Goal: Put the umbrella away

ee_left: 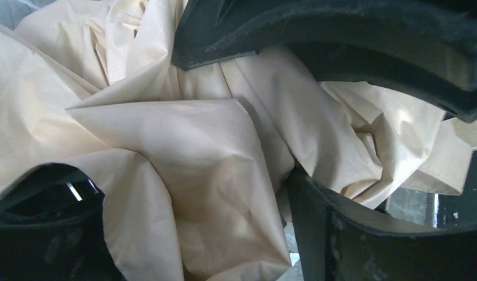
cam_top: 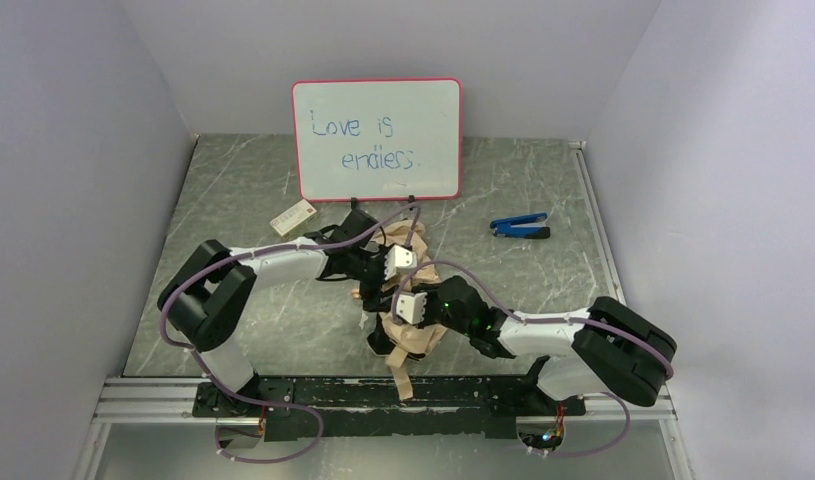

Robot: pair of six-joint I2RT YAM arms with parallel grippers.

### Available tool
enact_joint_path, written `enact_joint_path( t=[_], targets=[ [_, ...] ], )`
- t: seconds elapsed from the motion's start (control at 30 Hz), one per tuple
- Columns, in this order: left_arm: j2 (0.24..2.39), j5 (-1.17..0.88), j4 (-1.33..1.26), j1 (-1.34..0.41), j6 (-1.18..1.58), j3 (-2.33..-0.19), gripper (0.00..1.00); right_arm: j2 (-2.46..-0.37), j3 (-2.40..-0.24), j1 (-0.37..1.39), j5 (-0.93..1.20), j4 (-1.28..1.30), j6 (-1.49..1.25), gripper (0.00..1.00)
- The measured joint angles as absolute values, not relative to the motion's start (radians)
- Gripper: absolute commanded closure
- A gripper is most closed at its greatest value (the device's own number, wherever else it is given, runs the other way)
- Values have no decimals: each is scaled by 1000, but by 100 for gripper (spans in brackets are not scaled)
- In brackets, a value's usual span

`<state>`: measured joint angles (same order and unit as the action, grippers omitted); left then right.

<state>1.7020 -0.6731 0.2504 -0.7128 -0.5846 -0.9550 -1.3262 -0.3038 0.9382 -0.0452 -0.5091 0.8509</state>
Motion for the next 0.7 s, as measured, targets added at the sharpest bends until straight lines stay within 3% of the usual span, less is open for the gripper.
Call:
enact_joint_path(
  t=[0.1,0.33,0.47,0.7],
  targets=[
    [1702,-632,245,-726,-602,-945,39,-1320,-302,938,-41,-511,841,60],
    [1702,-558,236,-742,-623,-941,74,-1250,-300,939,-30,-501,808,40],
    [1702,-536,225,-748,-622,-941,88,-1163,-308,941,-10,-442,788,37],
    [1684,-481,184,-755,-632,-923,94,-968,-409,942,84,-163,711,36]
  ],
)
